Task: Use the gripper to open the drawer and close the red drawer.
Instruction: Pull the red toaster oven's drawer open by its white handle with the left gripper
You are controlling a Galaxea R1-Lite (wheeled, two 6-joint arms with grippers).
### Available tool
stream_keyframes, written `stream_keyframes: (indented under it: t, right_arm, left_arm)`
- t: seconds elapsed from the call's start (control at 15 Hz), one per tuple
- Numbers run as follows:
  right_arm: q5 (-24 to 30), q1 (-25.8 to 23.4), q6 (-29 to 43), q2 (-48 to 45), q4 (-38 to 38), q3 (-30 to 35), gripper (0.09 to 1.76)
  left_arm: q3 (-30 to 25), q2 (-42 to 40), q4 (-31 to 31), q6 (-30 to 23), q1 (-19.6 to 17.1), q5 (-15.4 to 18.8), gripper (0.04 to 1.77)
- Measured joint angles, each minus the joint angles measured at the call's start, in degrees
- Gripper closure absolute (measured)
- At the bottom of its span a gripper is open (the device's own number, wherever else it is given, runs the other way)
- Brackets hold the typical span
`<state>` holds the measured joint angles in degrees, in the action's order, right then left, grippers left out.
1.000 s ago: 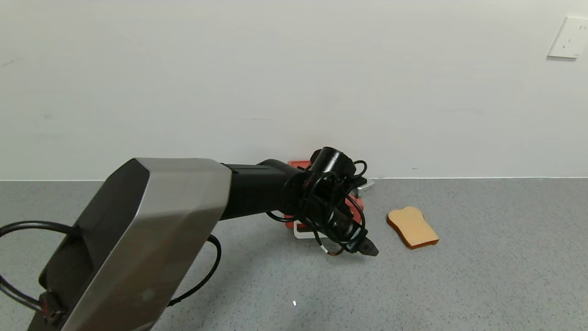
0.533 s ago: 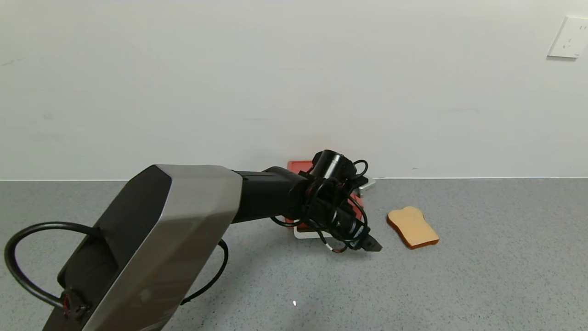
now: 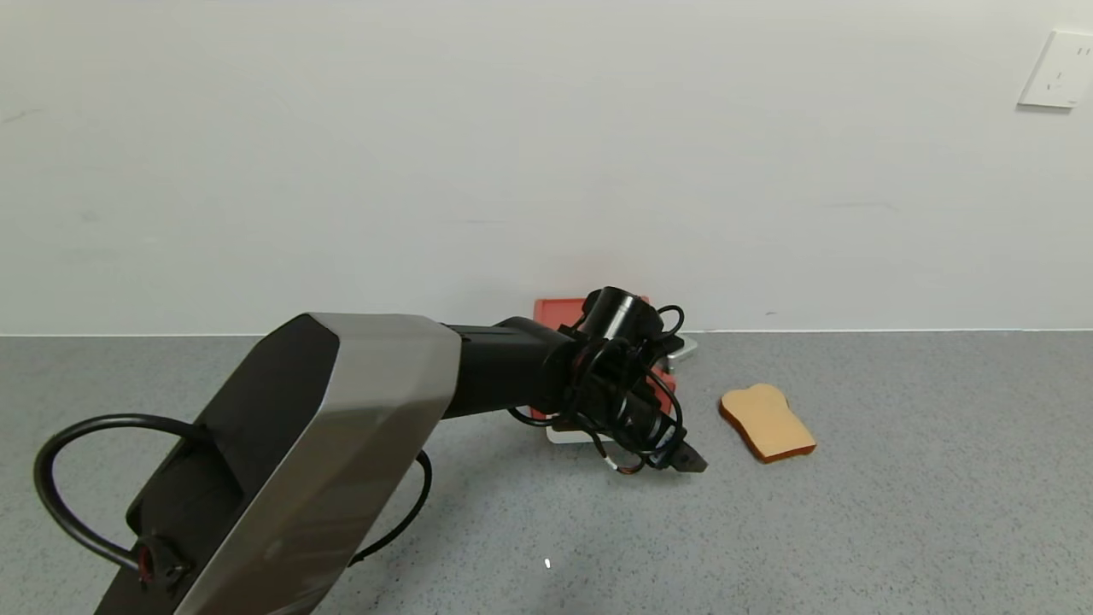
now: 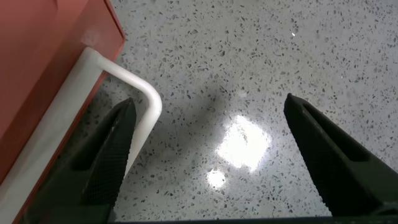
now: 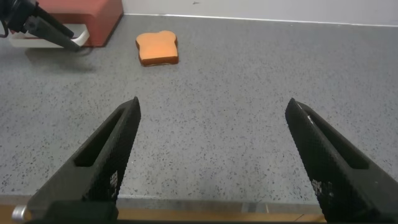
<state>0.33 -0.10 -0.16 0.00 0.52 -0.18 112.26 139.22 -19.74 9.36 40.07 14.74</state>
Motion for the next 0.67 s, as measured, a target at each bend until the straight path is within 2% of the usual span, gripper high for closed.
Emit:
stream_keyframes:
  t: [0.67]
  right_arm:
    - [0.09, 0.0, 0.0, 0.0, -0.11, 0.0, 0.14]
  left_arm:
    - [-0.24, 0.95, -0.38, 4.52, 0.13, -0.3, 0.09]
